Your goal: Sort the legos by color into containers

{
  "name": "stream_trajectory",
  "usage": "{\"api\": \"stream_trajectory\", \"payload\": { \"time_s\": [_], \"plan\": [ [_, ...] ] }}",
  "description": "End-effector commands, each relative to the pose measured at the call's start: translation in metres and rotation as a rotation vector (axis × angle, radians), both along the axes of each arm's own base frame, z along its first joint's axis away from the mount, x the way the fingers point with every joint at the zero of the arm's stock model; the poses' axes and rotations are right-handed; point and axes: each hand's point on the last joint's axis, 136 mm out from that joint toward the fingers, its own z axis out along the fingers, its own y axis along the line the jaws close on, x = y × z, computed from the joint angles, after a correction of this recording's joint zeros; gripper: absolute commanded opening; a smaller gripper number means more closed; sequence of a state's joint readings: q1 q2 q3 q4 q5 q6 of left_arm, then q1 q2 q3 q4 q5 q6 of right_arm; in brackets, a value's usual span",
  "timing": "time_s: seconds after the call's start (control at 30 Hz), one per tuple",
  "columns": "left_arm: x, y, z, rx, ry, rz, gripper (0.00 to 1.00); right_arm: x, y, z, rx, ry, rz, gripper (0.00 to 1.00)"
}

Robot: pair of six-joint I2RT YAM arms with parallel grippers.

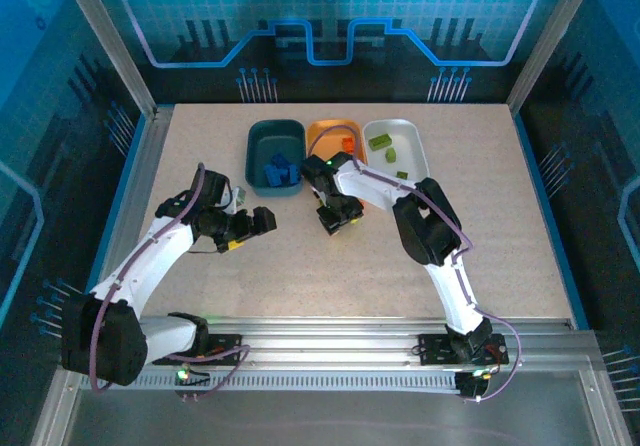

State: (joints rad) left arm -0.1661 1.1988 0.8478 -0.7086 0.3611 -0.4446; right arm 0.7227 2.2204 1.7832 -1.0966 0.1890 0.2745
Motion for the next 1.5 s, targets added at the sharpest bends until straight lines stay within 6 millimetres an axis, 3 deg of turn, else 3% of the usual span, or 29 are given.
{"api": "stream_trajectory", "payload": {
  "time_s": [0.0,0.13,0.23,0.47,0.67,0.8,1.03,1.17,1.33,1.4,1.47],
  "plan": [
    [-0.001,-0.002,-0.002,-0.019,0.008,-0.009,0.99,-0.029,0.012,0.014,0.047,0.05,0.004,0.51],
    [0.002,-0.003,-0.002,-0.025,0.004,-0.009,0.99,-0.053,0.027,0.029,0.109,0.077,0.018,0.5],
    [0.002,-0.003,-0.002,-0.028,0.002,-0.007,0.99,-0.054,0.025,0.04,0.133,0.046,-0.003,0.51],
    [-0.003,-0.004,-0.006,-0.044,0.014,0.007,0.99,-0.01,-0.015,0.024,-0.008,-0.066,-0.077,0.57],
    [-0.011,0.0,-0.004,-0.022,0.019,0.005,0.99,0.016,-0.02,0.007,-0.045,-0.094,-0.049,0.59],
    [-0.016,0.002,-0.005,-0.013,0.028,0.006,0.99,0.02,-0.021,-0.007,-0.038,-0.066,-0.058,0.59],
    [-0.015,0.004,-0.005,-0.011,0.025,0.02,0.99,-0.002,-0.003,-0.013,0.012,-0.003,-0.033,0.58],
    [-0.011,0.002,-0.007,-0.023,0.02,0.034,0.99,-0.035,0.021,-0.006,0.066,0.041,0.013,0.56],
    [-0.006,0.0,-0.01,-0.032,0.021,0.037,0.99,-0.082,0.059,0.018,0.22,0.094,0.093,0.56],
    [-0.004,0.0,-0.011,-0.036,0.021,0.037,0.99,-0.081,0.055,0.031,0.273,0.08,0.026,0.56],
    [-0.002,-0.002,-0.011,-0.04,0.021,0.034,0.99,-0.07,0.036,0.036,0.255,0.053,-0.082,0.57]
  ]
}}
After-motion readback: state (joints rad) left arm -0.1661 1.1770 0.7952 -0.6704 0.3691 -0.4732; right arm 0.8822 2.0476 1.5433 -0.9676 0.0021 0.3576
